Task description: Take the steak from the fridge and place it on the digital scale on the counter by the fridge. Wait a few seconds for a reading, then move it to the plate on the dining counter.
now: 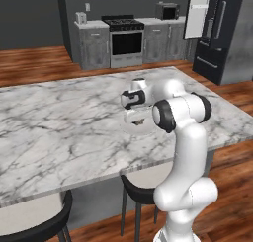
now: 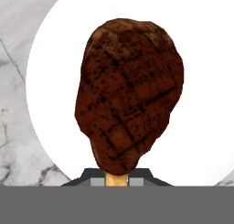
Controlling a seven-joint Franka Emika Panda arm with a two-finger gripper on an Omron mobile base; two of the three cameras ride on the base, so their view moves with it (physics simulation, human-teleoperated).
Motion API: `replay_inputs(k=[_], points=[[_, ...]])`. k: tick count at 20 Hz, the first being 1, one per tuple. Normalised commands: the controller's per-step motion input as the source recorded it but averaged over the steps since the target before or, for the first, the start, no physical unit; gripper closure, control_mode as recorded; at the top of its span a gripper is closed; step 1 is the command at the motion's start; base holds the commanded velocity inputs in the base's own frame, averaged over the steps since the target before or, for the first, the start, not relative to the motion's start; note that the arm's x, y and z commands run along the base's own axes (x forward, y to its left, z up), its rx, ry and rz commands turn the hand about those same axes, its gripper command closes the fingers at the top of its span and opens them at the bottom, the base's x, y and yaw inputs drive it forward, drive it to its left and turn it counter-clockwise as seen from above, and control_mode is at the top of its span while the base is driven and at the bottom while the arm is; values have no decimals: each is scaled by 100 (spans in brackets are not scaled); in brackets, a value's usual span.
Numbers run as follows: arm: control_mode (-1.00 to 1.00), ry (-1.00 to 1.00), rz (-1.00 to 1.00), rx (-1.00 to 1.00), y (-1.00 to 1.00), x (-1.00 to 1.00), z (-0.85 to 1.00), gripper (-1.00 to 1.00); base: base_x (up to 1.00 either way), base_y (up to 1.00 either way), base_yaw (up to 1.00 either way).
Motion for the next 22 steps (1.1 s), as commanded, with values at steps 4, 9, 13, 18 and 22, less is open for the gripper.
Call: replay_inputs(k=[4, 9, 13, 18, 22], points=[[-100, 0, 0, 1, -4, 0, -38, 100, 0, 0, 0], [-100, 0, 0, 0, 0, 1, -35, 100, 0, 0, 0], [-100, 0, 0, 0, 0, 1, -30, 100, 0, 0, 0], [-100, -1, 0, 0, -1, -16, 0, 100, 0, 0, 0], [-100, -9, 0, 0, -2, -44, 0, 100, 0, 0, 0]])
